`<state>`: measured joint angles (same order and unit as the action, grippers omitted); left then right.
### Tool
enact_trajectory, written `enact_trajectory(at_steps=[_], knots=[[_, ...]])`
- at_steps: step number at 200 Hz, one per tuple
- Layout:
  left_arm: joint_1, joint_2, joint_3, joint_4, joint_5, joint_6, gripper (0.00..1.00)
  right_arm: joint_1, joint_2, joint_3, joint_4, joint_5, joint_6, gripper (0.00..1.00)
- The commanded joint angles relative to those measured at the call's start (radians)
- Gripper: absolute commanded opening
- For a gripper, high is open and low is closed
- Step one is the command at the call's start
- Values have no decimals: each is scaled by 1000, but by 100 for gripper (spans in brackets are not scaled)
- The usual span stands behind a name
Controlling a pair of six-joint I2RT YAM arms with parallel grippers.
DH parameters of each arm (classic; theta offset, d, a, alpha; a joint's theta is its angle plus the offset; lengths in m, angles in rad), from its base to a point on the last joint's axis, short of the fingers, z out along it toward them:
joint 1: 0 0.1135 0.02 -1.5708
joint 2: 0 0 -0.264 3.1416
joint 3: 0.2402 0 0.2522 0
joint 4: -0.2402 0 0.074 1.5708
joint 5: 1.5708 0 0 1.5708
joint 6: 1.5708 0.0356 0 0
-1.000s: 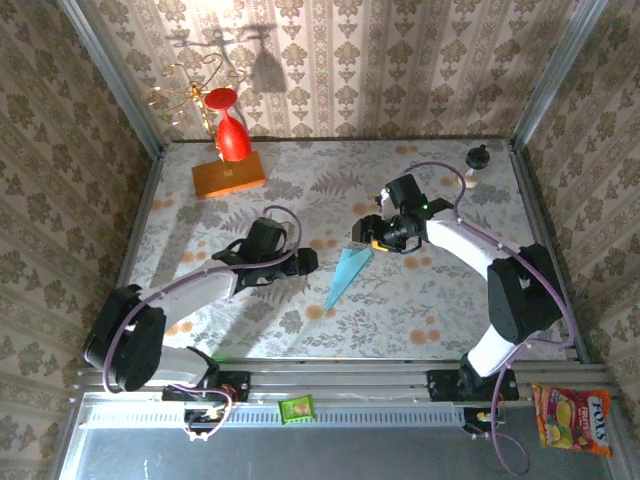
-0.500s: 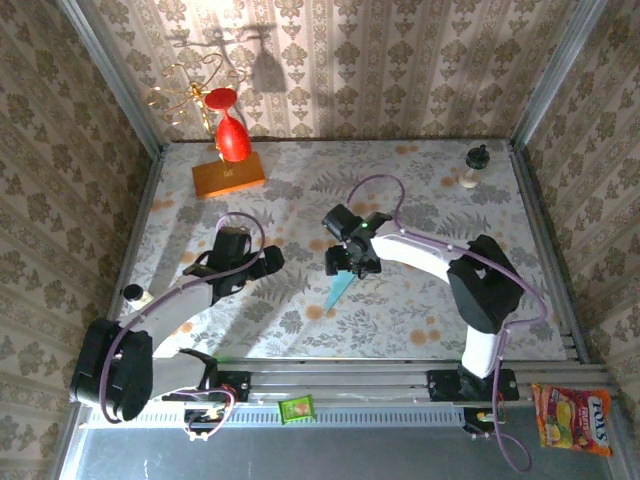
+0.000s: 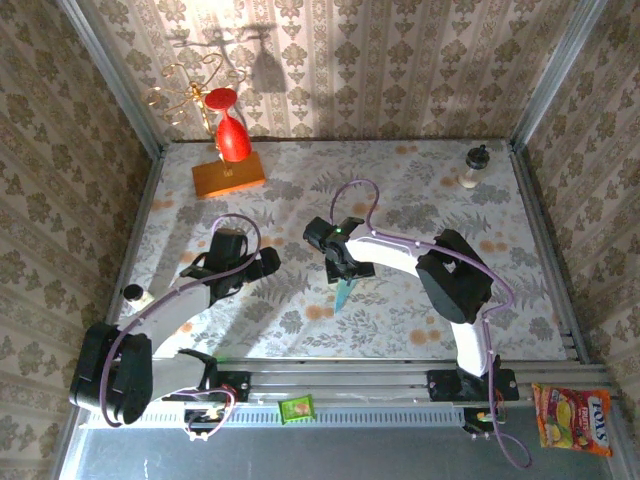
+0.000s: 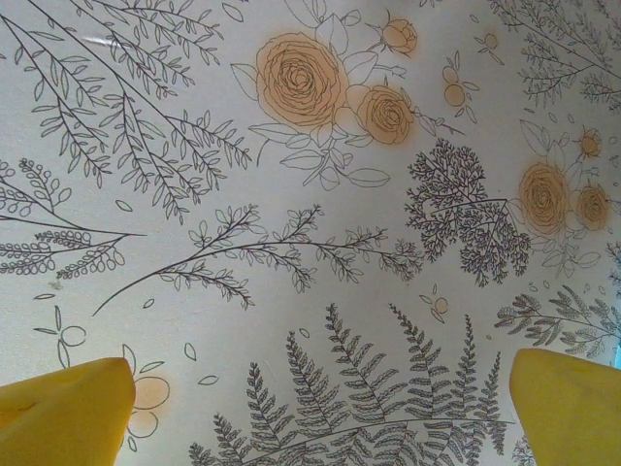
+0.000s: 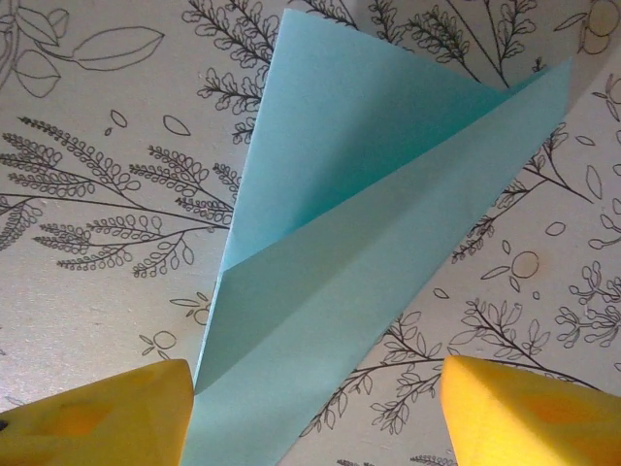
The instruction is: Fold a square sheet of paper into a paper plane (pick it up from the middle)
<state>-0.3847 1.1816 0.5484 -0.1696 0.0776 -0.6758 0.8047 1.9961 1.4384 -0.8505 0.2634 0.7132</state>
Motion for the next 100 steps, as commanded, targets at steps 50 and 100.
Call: enact_trajectory(at_steps=[50, 100], knots=[[6, 30, -8, -1, 16, 17, 100, -2, -18, 13, -77, 94, 49, 62], [6, 51, -6, 7, 28, 16, 100, -1, -39, 8, -99, 143, 73, 47]])
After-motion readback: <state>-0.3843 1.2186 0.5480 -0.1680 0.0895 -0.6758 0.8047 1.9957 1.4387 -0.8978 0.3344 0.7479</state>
